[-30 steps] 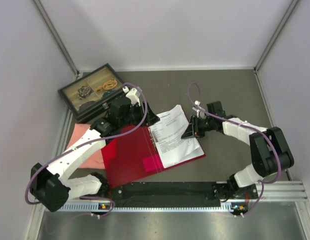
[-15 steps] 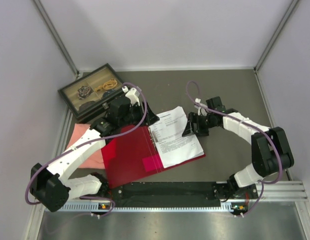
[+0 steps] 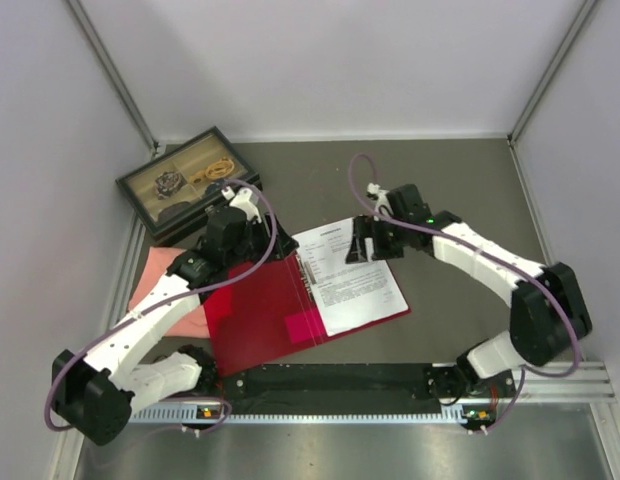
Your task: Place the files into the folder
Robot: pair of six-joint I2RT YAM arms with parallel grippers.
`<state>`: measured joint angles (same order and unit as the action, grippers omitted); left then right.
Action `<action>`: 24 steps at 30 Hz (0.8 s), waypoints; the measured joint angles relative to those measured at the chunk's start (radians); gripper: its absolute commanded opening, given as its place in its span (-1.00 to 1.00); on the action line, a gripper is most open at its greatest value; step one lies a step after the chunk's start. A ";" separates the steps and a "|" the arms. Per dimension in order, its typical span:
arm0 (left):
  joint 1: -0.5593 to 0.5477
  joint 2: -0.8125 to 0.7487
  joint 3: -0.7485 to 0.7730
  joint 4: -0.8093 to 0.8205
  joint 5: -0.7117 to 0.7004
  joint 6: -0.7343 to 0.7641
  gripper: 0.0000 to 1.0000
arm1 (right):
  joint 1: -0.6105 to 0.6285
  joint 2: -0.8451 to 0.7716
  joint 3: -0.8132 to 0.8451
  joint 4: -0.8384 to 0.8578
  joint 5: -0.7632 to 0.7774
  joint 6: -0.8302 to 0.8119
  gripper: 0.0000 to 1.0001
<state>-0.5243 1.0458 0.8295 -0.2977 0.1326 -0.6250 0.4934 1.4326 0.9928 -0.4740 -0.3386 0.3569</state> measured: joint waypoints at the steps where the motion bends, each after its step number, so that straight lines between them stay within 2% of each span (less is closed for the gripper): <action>1: 0.000 -0.017 -0.015 -0.008 -0.020 -0.011 0.20 | 0.030 0.031 0.019 0.019 -0.021 0.016 0.61; 7: 0.000 -0.168 -0.105 -0.066 -0.143 -0.083 0.22 | 0.145 0.291 0.157 0.206 -0.147 0.121 0.34; 13: 0.000 -0.294 -0.138 -0.106 -0.218 -0.121 0.22 | 0.175 0.467 0.247 0.331 -0.231 0.204 0.34; 24: 0.000 -0.283 -0.153 -0.122 -0.211 -0.137 0.22 | 0.183 0.592 0.327 0.413 -0.285 0.248 0.31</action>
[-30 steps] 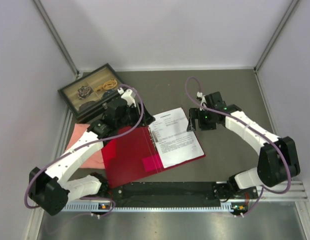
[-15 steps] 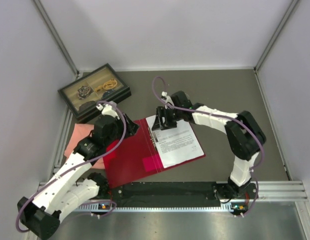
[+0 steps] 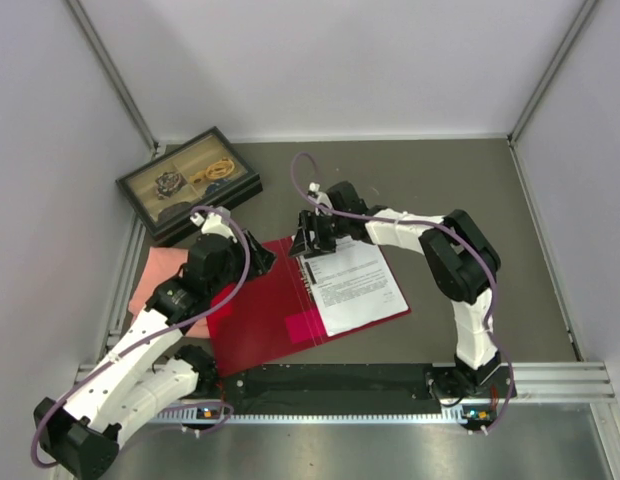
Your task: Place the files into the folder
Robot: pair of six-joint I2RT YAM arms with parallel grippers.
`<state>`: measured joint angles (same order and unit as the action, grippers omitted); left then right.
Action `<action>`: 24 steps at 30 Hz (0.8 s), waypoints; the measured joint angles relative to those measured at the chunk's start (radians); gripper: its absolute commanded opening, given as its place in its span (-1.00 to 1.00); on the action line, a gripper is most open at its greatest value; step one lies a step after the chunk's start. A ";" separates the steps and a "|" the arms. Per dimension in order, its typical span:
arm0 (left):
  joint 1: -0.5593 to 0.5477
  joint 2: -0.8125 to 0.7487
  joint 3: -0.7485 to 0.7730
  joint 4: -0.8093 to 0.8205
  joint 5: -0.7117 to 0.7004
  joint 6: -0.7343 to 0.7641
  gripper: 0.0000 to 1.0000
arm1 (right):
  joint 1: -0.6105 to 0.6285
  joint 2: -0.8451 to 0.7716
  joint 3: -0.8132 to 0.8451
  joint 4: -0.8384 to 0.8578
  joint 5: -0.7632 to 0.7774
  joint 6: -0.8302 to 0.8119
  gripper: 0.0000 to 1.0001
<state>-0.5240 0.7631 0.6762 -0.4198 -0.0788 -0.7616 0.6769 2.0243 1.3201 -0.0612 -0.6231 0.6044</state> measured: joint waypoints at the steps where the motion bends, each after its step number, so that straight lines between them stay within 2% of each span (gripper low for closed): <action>1: 0.000 0.003 -0.001 0.001 0.005 0.000 0.22 | 0.000 0.008 0.006 0.004 -0.001 0.001 0.31; 24: 0.000 0.005 -0.014 0.008 0.042 0.000 0.22 | 0.001 0.113 0.077 0.069 -0.052 0.032 0.19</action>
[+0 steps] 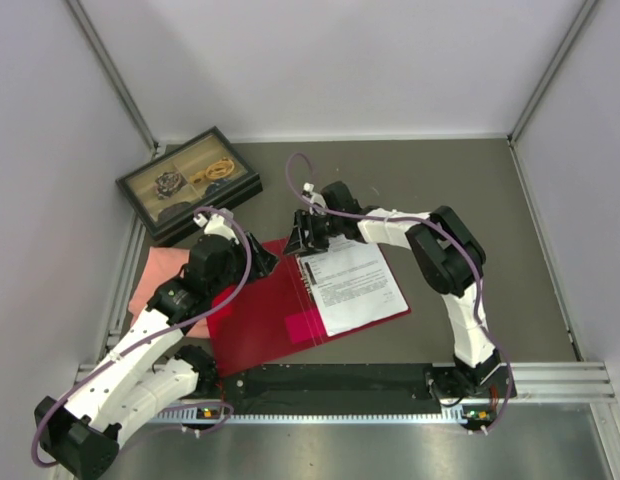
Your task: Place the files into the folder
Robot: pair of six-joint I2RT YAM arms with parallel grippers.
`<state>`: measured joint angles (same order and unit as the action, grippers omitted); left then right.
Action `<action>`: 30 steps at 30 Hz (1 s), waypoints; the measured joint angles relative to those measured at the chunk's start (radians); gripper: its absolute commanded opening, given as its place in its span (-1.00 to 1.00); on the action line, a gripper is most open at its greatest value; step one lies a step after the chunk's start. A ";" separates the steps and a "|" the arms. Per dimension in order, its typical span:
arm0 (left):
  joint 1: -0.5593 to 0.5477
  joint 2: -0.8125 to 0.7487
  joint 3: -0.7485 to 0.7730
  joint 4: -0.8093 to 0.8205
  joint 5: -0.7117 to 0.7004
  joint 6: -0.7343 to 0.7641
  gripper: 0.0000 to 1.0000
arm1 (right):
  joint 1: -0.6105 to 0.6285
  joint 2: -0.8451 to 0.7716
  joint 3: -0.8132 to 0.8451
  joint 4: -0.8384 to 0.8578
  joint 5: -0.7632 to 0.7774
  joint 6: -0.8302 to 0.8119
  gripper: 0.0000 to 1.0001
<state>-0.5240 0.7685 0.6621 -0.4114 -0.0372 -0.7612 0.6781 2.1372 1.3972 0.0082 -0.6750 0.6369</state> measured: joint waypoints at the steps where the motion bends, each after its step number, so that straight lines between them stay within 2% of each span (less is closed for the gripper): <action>1: 0.000 0.000 0.000 0.000 0.000 0.000 0.22 | 0.000 0.002 0.000 0.006 -0.007 0.005 0.18; 17: 0.000 -0.001 0.000 0.000 0.003 0.000 0.22 | 0.034 -0.030 -0.033 0.058 -0.061 0.056 0.13; 26: 0.000 -0.009 0.000 0.000 -0.004 0.000 0.22 | 0.072 -0.177 -0.148 0.026 -0.056 0.056 0.13; 30: 0.000 0.000 0.000 0.000 -0.010 0.000 0.21 | 0.086 -0.270 -0.187 -0.071 -0.003 0.056 0.17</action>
<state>-0.5240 0.7681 0.6617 -0.4110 -0.0467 -0.7609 0.7639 1.8668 1.2102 -0.0624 -0.6781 0.6926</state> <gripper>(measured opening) 0.609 0.573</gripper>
